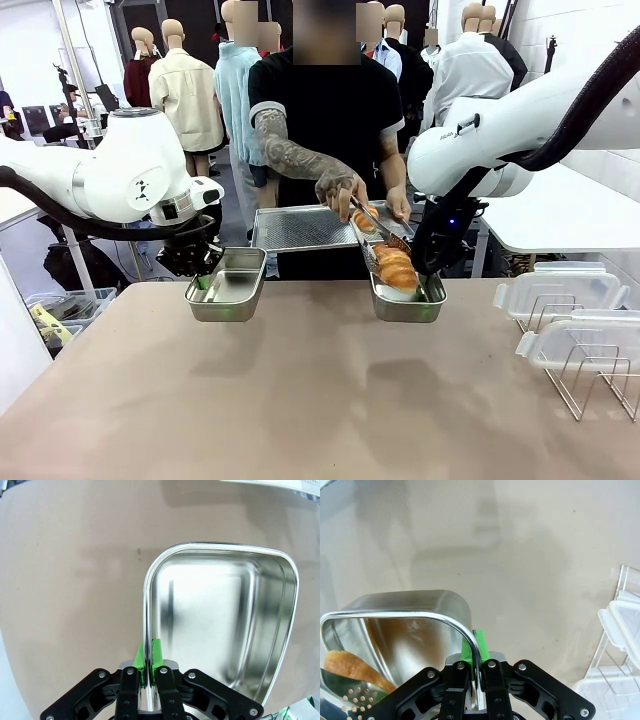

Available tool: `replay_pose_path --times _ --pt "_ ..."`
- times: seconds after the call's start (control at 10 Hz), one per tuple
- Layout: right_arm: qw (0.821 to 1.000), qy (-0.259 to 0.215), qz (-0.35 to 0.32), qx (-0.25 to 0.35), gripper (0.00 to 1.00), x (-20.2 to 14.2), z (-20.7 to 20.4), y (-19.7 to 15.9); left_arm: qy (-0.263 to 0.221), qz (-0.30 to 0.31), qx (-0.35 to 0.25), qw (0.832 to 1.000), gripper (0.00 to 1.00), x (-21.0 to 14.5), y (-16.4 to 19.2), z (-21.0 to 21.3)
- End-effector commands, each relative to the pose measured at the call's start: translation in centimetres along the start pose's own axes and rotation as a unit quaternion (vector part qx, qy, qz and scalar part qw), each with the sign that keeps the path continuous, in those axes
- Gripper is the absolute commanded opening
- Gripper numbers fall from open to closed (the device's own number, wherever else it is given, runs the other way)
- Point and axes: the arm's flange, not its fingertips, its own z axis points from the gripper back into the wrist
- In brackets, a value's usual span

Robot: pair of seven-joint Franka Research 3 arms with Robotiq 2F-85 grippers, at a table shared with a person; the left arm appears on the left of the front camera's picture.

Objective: Place the bread in airtight containers.
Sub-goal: Once an object is inside an Airtight Container , place the container in the center of the table.

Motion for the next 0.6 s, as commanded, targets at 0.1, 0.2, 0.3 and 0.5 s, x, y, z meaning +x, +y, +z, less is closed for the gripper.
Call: replay_pose_path --times 0.1,0.2,0.3,0.5 --pt "1.000 -0.003 0.001 0.001 0.00 -0.07 0.35 0.12 -0.003 -0.002 0.000 1.000 0.00 0.09 0.11 0.35" --pt "1.000 -0.003 0.001 0.001 0.00 -0.07 0.35 0.12 -0.003 -0.002 0.000 1.000 0.00 0.09 0.11 0.35" --pt "1.000 -0.003 0.001 0.001 0.00 -0.07 0.35 0.12 -0.003 -0.002 0.000 1.000 0.00 0.09 0.11 0.35" --pt "1.000 -0.003 0.001 0.001 0.00 -0.07 0.35 0.12 -0.003 -0.002 0.000 1.000 0.00 0.09 0.11 0.35"
